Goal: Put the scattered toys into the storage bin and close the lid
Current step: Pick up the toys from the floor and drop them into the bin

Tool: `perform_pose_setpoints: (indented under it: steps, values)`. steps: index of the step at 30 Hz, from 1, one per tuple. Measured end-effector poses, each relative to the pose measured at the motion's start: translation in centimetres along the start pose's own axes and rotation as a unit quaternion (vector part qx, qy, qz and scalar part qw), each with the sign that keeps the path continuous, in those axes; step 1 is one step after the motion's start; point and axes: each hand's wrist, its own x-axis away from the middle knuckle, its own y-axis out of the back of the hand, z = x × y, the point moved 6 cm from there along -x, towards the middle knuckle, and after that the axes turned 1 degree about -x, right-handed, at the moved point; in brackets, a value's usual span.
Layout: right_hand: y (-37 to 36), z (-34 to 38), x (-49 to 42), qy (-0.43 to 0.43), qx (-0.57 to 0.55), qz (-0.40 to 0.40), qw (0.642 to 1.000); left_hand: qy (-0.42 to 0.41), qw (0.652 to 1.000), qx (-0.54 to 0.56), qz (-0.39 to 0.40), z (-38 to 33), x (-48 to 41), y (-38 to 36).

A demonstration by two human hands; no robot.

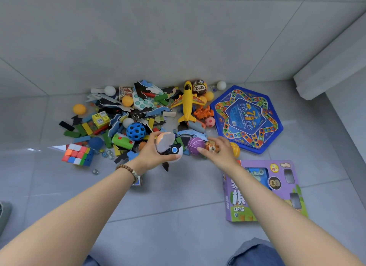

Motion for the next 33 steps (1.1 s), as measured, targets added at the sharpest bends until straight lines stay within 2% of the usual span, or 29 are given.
perform_pose_setpoints:
  steps: [7, 15, 17, 22, 27, 33]
  values:
    - [-2.4, -0.3, -3.0, -0.035, 0.146, 0.010, 0.989, 0.007, 1.000, -0.007, -0.008, 1.8, -1.9, 0.5]
    - [-2.8, 0.2, -3.7, -0.036, 0.169, 0.011, 0.985, 0.000, 1.000, 0.015, -0.017, 1.7, -2.0, 1.0]
    - [-2.5, 0.3, -3.4, -0.038, 0.145, -0.001, 0.989, -0.002, 0.999, 0.024, -0.021, 1.6, -1.9, 1.2]
    - [-0.9, 3.5, -2.7, -0.017, -0.017, -0.006, 1.000, -0.007, 0.998, 0.057, -0.021, -0.7, -0.2, 2.8]
    - [1.7, 14.0, 1.5, 0.044, -0.150, 0.074, 0.985, -0.055, 0.994, 0.075, -0.062, -6.9, 4.4, 8.6]
    - [0.1, 28.1, 10.1, 0.088, -0.207, 0.164, 0.961, -0.120, 0.983, 0.099, -0.101, -13.4, 15.5, 20.7]
